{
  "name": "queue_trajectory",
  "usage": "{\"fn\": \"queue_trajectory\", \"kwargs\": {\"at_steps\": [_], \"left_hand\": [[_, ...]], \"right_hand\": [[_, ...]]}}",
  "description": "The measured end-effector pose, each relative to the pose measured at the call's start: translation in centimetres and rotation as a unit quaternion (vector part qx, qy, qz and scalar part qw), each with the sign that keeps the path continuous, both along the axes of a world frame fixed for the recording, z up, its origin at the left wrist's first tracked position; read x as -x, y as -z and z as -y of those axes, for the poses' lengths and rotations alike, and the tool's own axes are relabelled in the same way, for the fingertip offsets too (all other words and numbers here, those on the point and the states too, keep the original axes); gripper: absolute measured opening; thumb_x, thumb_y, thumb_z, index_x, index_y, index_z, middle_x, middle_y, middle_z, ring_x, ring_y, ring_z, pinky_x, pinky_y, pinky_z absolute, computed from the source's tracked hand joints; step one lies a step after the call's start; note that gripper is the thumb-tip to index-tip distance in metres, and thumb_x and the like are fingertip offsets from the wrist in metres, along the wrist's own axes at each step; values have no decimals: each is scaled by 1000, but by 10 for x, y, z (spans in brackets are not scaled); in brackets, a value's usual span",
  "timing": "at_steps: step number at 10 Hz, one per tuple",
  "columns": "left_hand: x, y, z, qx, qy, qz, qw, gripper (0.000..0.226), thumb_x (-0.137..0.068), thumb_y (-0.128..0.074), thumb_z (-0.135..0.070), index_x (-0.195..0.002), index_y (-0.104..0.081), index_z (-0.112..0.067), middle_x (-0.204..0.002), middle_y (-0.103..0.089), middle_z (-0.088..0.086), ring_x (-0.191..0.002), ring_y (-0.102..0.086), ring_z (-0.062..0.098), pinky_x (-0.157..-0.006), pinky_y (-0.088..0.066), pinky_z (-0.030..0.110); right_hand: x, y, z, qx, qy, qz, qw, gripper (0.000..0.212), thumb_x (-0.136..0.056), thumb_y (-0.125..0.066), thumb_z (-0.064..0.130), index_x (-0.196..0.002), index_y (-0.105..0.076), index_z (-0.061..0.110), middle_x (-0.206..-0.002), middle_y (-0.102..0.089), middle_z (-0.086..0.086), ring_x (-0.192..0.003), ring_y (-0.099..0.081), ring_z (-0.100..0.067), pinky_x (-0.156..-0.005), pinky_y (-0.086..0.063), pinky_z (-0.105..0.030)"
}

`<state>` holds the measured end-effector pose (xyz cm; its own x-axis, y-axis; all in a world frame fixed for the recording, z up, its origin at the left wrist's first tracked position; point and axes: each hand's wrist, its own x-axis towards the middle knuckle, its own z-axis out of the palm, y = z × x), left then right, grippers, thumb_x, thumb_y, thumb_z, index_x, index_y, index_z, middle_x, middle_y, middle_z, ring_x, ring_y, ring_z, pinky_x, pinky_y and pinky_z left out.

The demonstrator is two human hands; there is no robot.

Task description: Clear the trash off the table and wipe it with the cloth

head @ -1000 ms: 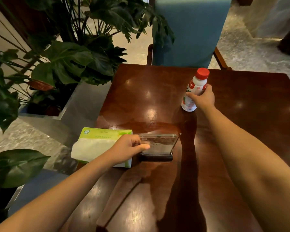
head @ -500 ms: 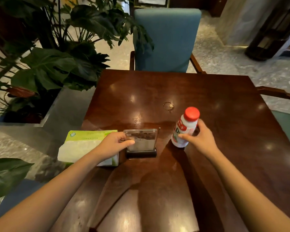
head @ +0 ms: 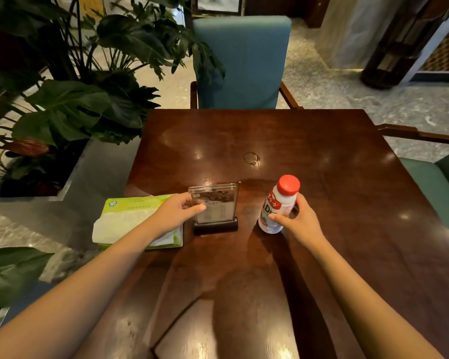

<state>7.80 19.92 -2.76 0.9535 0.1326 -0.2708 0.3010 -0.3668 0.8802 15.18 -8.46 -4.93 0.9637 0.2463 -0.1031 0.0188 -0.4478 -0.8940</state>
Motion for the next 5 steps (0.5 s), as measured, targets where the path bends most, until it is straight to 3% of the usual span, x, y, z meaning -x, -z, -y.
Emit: {"fn": "queue_trajectory", "kwargs": {"at_steps": [1,2,3,4,5], "left_hand": [[2,-2,4,28,6,5,1000,23,-86,-63,-19,-108,-59,-24,-117,-66,2,-110,-60,18,-100,-46,39],[6,-5,7,59,26,-7,998,40,-84,-66,-15,-118,-49,-28,-124,-59,-2,-115,-55,16,-100,-44,33],[14,-7,2,21,65,-27,997,52,-83,-67,-17,-128,-44,-24,-132,-54,-2,-120,-51,15,-104,-41,35],[22,-16,-8,-14,80,-33,996,53,-84,-65,-19,-133,-44,-16,-131,-55,1,-121,-51,17,-100,-41,29],[33,-27,-17,-78,101,-67,990,51,-86,-64,-22,-133,-45,-13,-126,-53,4,-118,-51,18,-93,-39,25]], "right_hand": [[1,-2,-1,-6,-1,-20,1000,69,-75,-76,11,-134,-41,13,-118,-53,5,-106,-52,-11,-90,-42,-24],[6,-7,-2,-4,0,-35,999,72,-76,-74,8,-137,-36,11,-121,-51,3,-109,-50,-11,-91,-40,-24],[13,-13,-2,43,15,-47,998,75,-74,-76,5,-136,-34,4,-131,-49,-9,-114,-48,-16,-92,-38,-25],[23,-15,1,165,46,-86,981,82,-75,-78,24,-138,-32,-1,-144,-39,-17,-131,-40,-29,-100,-37,-34],[46,-25,-4,244,3,-166,955,89,-77,-73,39,-143,-27,2,-149,-34,-18,-135,-37,-32,-109,-35,-38]]}}
